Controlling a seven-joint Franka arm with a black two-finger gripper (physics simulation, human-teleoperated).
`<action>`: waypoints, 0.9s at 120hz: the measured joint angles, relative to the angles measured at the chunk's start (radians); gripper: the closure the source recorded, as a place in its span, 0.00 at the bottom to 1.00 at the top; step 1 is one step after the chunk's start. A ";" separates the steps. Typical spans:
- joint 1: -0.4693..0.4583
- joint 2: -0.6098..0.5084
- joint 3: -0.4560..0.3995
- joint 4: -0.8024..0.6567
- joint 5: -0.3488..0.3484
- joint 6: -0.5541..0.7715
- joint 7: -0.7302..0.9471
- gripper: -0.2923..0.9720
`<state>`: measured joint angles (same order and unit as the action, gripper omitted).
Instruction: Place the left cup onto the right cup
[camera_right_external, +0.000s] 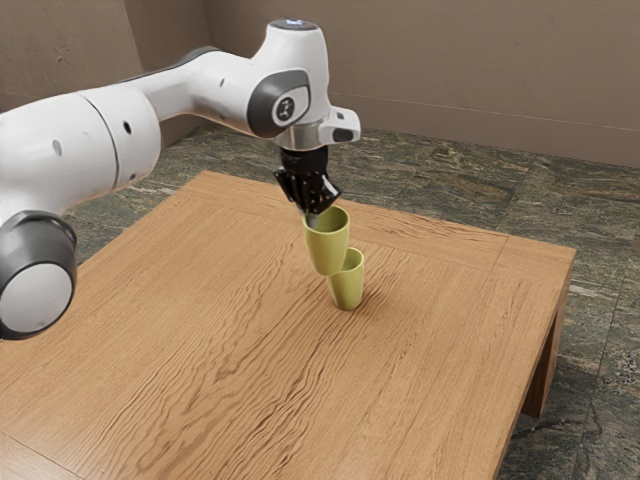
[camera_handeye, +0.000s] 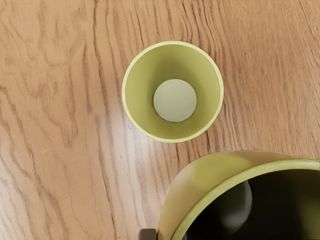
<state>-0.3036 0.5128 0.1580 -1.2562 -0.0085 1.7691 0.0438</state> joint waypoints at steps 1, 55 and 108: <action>0.000 0.001 0.000 0.003 0.000 -0.001 0.000 0.85; 0.014 0.045 -0.005 0.071 0.001 -0.014 0.000 0.85; 0.033 0.098 -0.014 0.149 0.002 -0.016 0.000 0.85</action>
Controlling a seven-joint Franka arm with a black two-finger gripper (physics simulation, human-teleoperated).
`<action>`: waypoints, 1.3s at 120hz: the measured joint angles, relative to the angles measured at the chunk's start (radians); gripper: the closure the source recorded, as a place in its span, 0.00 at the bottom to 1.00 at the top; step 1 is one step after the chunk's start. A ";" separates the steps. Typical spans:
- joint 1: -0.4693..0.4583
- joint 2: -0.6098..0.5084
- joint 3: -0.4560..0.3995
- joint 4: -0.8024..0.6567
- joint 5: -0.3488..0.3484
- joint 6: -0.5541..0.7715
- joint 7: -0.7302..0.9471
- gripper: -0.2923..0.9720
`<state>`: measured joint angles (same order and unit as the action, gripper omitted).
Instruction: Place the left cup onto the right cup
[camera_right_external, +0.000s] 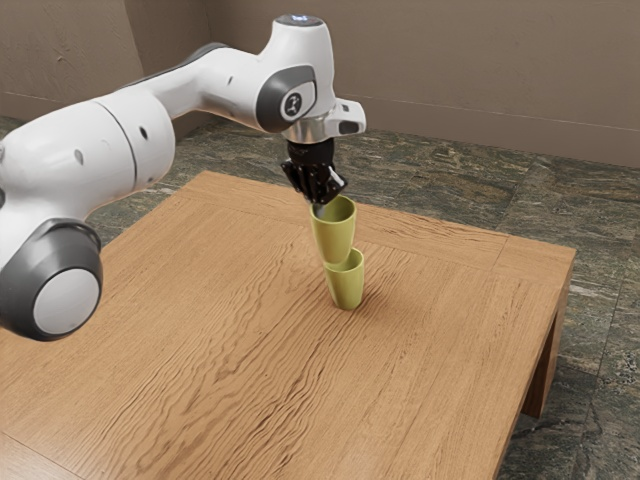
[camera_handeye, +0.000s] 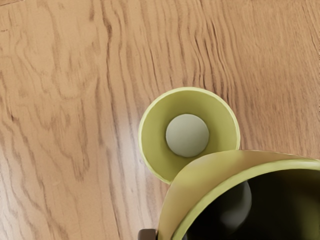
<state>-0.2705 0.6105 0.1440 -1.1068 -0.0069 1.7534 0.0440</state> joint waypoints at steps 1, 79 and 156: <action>0.001 0.001 0.000 0.002 0.000 0.000 0.000 0.85; 0.034 0.066 -0.028 0.102 0.001 -0.001 0.000 0.85; 0.062 0.123 -0.049 0.162 0.003 -0.009 -0.001 0.85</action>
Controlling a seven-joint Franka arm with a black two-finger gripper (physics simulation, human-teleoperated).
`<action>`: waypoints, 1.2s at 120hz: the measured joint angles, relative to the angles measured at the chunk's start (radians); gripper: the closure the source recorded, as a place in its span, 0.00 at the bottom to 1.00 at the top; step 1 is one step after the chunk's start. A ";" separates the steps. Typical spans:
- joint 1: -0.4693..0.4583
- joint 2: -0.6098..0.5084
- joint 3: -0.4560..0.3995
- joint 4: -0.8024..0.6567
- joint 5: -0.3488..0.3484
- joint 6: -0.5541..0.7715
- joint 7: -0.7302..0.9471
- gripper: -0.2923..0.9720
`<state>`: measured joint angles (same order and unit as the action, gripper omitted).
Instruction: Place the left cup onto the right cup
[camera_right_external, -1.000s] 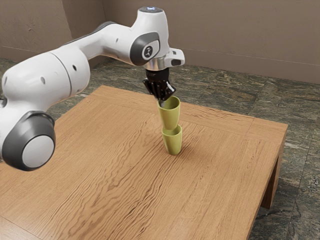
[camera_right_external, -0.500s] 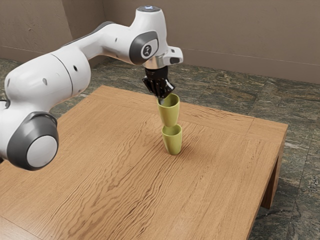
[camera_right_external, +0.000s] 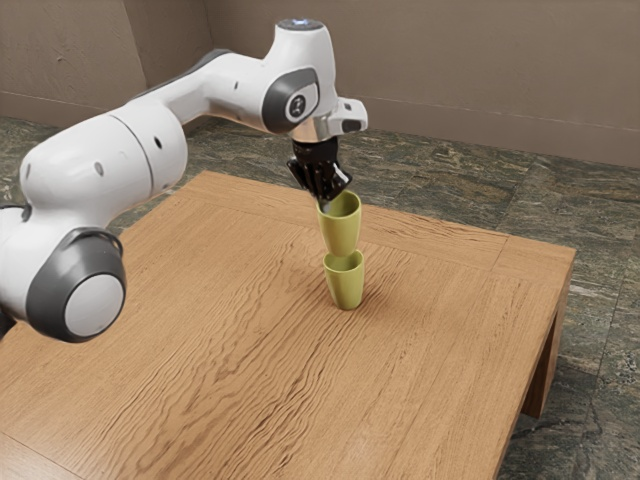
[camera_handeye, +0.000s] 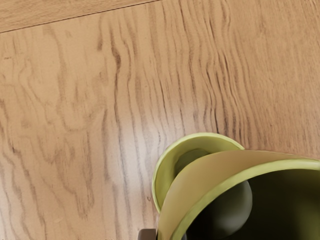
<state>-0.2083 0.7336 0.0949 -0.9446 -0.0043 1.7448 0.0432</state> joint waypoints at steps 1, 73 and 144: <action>0.000 0.001 0.000 0.000 0.000 0.000 0.000 0.85; 0.007 0.042 -0.001 0.028 0.000 0.002 0.000 0.85; 0.005 0.058 -0.002 0.041 -0.001 0.001 -0.001 0.85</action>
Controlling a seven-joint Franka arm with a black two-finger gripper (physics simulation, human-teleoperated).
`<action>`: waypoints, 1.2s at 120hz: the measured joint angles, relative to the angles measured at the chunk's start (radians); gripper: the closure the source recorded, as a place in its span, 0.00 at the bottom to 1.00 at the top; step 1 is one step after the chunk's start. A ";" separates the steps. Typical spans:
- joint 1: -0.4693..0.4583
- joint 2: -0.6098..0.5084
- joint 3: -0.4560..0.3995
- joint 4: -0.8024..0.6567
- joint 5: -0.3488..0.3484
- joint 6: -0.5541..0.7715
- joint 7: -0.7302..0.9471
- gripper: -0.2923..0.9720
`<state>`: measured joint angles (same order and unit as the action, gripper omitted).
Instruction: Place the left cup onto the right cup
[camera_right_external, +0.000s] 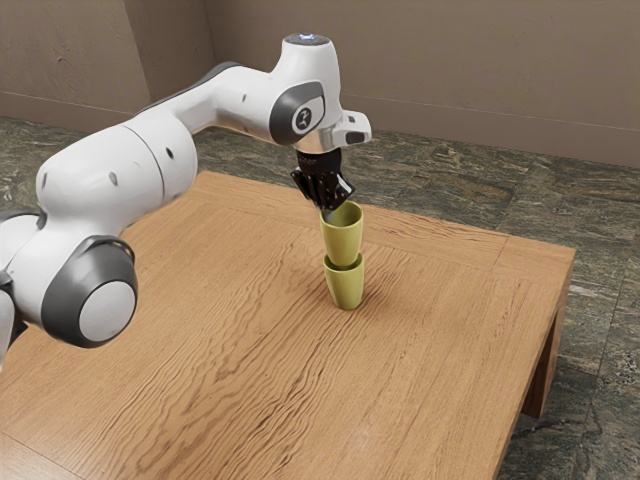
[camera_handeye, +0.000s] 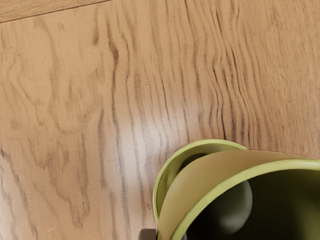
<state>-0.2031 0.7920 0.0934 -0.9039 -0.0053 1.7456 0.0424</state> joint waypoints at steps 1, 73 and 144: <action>0.000 0.001 0.000 0.000 0.000 0.000 0.000 0.85; 0.001 0.014 -0.005 0.000 -0.002 0.004 -0.002 0.85; 0.001 0.015 -0.001 -0.008 -0.005 0.014 -0.001 0.75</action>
<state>-0.2025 0.8066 0.0920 -0.9115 -0.0102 1.7598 0.0417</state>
